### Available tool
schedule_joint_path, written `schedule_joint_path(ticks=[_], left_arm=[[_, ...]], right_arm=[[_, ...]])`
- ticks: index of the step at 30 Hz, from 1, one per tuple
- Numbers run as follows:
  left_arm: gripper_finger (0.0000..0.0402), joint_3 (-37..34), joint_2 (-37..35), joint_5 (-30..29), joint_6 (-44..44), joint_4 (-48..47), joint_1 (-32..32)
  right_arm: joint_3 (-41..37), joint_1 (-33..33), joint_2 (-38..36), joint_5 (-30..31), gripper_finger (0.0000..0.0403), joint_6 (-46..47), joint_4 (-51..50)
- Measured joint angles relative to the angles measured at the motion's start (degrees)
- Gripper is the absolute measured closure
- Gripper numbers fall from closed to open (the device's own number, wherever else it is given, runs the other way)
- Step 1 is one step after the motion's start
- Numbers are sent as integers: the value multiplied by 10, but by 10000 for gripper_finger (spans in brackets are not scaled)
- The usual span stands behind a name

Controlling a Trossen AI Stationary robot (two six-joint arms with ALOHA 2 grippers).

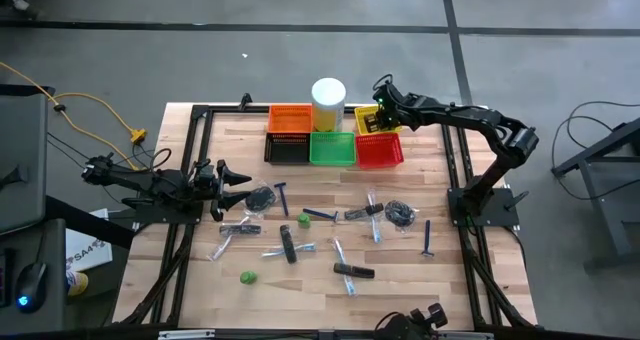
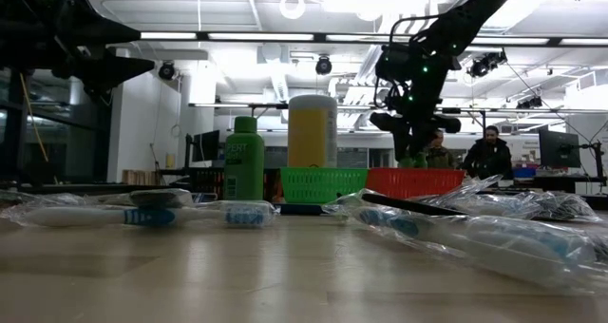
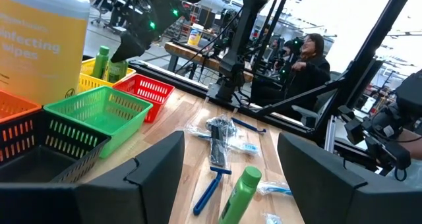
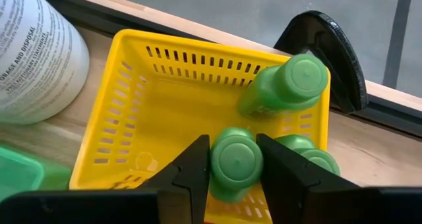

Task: Pick & Place Travel size toiletries
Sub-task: Put the green shampoo into the yellow bin

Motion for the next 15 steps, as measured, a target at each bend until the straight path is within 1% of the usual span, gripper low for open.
schedule_joint_path(ticks=[2,10,15], left_arm=[[156,0,0,0,0,0,0],[156,0,0,0,0,0,0],[156,0,0,0,0,0,0]], right_arm=[[0,0,0,0,286,-4,-3],[0,-2,0,18,221,1,-2],[0,-3,0,16,209,-5,0]])
